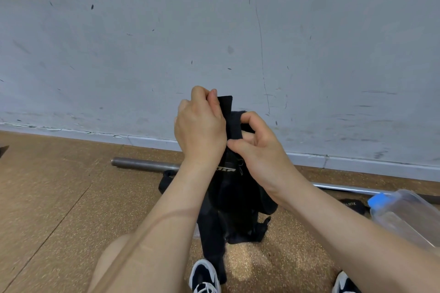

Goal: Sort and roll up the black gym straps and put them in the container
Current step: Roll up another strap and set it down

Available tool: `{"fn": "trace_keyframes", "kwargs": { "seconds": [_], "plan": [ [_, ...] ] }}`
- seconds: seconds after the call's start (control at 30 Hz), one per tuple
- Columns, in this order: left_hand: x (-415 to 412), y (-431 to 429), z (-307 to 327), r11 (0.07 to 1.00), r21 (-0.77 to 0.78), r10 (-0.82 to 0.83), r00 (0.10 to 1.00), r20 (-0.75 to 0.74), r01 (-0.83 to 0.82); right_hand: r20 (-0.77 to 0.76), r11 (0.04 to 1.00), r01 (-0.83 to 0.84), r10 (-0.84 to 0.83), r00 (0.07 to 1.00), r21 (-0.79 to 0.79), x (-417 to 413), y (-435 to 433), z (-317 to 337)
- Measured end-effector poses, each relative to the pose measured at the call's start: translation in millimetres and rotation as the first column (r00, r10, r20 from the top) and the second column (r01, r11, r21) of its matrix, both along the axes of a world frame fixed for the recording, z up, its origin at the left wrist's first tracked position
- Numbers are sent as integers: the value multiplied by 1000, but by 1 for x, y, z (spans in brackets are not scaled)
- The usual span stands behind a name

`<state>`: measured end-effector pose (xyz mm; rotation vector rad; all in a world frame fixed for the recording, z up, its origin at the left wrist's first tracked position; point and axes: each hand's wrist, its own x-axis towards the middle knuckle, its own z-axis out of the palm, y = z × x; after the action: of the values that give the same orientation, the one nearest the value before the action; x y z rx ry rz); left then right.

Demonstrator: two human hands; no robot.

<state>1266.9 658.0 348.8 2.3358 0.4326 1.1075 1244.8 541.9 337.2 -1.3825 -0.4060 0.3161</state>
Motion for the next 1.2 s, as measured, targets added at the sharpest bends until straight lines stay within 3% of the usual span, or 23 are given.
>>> {"fn": "trace_keyframes", "kwargs": {
  "seconds": [0.1,0.2,0.27,0.37,0.4,0.43,0.47,0.53,0.57,0.63,0.73,0.83,0.93,0.97,1.0,1.03,1.1,1.13,1.2],
  "plan": [
    [4,1,0,935,-345,-126,986,-105,83,-13,999,41,-41,999,34,-1,0,1],
    [7,-1,-6,700,-700,-283,956,-83,146,13,983,184,-185,983,14,3,1,-1],
    [6,-1,-6,636,-756,-310,949,-63,157,17,970,245,-245,969,12,7,-2,1],
    [0,9,2,799,-590,-304,925,-226,118,40,954,296,-298,954,42,17,-13,9],
    [-1,13,4,794,-598,-341,896,-286,111,45,951,305,-307,951,43,20,-17,11],
    [-2,15,5,726,-679,-420,853,-309,111,39,951,304,-306,951,46,23,-21,12],
    [-4,13,6,587,-800,-528,809,-258,128,30,954,297,-298,954,50,25,-23,13],
    [-5,4,6,222,-949,-649,760,26,222,5,957,286,-287,958,58,26,-25,14],
    [-4,0,3,94,-952,-636,753,167,291,-16,955,291,-290,957,65,27,-25,14],
    [-6,-7,0,-37,-908,-593,722,357,418,-69,951,298,-293,953,80,29,-25,15],
    [-9,-12,0,-91,-883,-622,666,411,460,-106,958,279,-271,957,72,32,-26,15],
    [-8,-16,1,-28,-908,-578,735,355,417,-58,969,246,-245,968,10,31,-27,11],
    [-9,-25,2,19,-927,-499,807,316,374,145,948,288,-269,952,-133,32,-26,6],
    [-10,-29,2,81,-921,-473,828,301,381,212,935,314,-277,937,-166,31,-25,4],
    [-10,-31,1,193,-892,-449,845,290,408,272,921,344,-288,918,-184,30,-24,3],
    [-11,-32,0,364,-819,-433,859,273,443,333,906,377,-301,893,-192,29,-24,3],
    [-14,-32,1,684,-545,-417,873,253,485,453,878,439,-317,833,-191,26,-24,4],
    [-15,-31,3,782,-401,-413,879,238,476,499,866,460,-316,807,-195,26,-25,6],
    [-15,-29,2,863,-243,-398,893,211,443,534,856,469,-298,791,-218,28,-25,7]
  ]
}}
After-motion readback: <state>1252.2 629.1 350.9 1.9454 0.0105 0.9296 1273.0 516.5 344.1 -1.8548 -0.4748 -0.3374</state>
